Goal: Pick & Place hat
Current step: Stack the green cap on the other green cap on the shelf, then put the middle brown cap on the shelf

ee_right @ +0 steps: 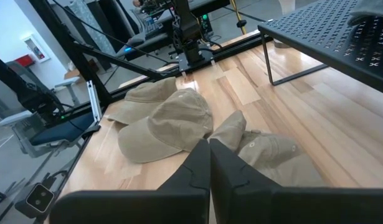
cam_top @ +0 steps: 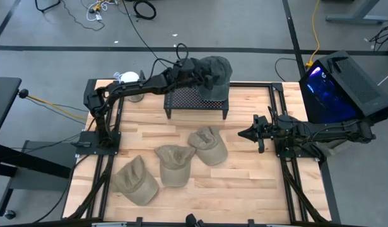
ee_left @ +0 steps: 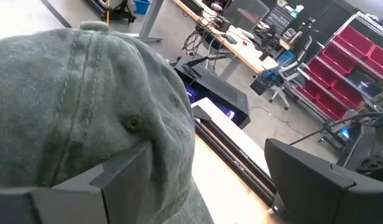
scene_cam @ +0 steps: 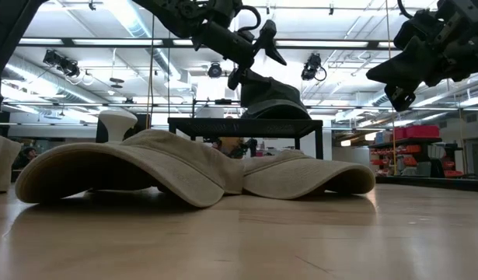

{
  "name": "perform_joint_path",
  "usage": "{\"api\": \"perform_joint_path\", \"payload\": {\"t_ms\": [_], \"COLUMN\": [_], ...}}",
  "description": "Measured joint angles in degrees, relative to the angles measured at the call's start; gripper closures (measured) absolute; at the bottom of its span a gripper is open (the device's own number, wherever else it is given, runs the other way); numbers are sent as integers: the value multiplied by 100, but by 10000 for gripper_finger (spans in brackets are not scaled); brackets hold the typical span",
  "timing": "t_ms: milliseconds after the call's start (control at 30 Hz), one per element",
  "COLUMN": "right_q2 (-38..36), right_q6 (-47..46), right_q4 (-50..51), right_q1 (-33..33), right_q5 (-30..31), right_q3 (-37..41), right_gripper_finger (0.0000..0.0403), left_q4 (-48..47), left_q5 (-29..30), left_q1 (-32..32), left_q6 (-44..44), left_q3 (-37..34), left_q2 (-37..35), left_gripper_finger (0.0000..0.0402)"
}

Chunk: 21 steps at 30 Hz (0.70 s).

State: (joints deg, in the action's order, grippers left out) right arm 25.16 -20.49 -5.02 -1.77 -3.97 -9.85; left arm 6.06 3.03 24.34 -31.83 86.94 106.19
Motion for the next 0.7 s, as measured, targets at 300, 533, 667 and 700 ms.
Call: {"api": "perform_joint_path", "payload": {"t_ms": [300, 533, 667, 700], "right_q2": [-1, 1, 3, 3], "right_q6": [0, 0, 0, 0], "right_q4": [0, -2, -4, -5], "right_q1": [-1, 0, 0, 0], "right_q5": [2, 2, 4, 4], "right_q3": [0, 0, 0, 0], "right_gripper_finger": [403, 403, 403, 403], "left_q4": [5, -197, -797, -978], "left_q5": [74, 97, 437, 587], "left_q1": [-2, -75, -176, -207], "left_q6": [193, 720, 1003, 997], "left_q3": [0, -3, -3, -4], "left_q2": [0, -226, -484, -541], "left_gripper_finger": [85, 85, 85, 85]}}
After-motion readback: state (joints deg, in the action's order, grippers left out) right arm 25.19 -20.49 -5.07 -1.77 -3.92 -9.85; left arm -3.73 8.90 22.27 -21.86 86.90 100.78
